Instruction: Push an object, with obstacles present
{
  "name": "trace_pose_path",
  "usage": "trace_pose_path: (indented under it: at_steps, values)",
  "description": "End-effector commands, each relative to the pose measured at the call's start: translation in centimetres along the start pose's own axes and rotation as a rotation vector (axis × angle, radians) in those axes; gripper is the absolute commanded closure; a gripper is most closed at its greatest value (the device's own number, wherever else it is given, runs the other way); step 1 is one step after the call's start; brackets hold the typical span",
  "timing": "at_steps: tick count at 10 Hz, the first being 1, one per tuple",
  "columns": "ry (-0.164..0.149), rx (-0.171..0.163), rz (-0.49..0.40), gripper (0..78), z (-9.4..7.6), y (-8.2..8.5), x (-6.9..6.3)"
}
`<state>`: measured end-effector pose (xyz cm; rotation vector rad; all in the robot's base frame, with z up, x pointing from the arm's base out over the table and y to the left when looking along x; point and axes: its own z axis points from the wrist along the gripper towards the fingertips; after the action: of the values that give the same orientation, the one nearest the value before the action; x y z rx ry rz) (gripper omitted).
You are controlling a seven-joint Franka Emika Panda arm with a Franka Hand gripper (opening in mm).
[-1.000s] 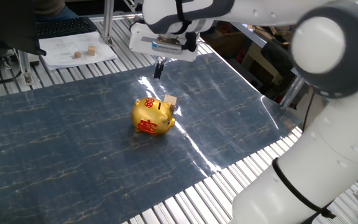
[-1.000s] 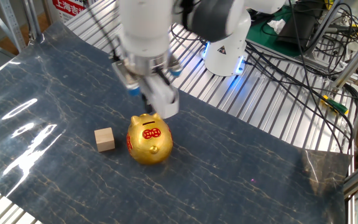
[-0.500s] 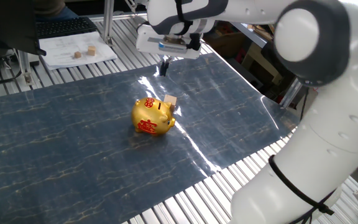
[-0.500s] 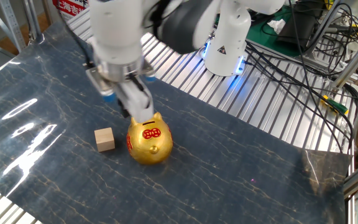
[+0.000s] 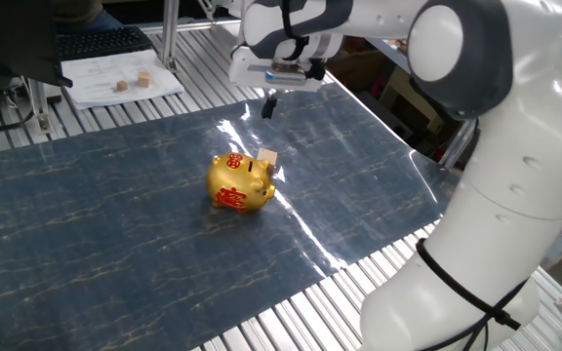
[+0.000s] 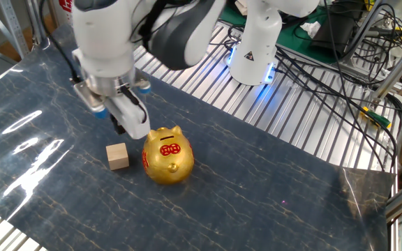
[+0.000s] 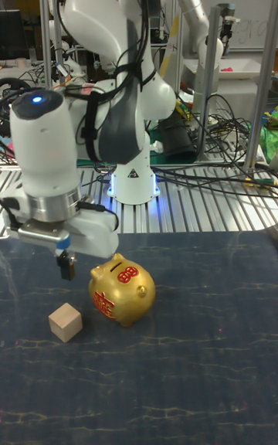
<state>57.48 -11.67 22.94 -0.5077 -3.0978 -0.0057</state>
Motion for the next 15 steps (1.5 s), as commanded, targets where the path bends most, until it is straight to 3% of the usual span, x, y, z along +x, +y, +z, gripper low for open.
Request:
trace_pose_path:
  at_steps: [1,6,11,15]
  values:
    - [-0.008,0.001,-0.041,77.6,1.5,-1.5,-1.3]
    - [-0.039,0.005,-0.044,77.6,4.6,-2.0,-1.6]
    - [-0.022,0.001,0.006,77.6,4.8,-2.3,-1.6]
    - [-0.032,-0.002,0.048,77.6,4.8,-2.3,-1.6]
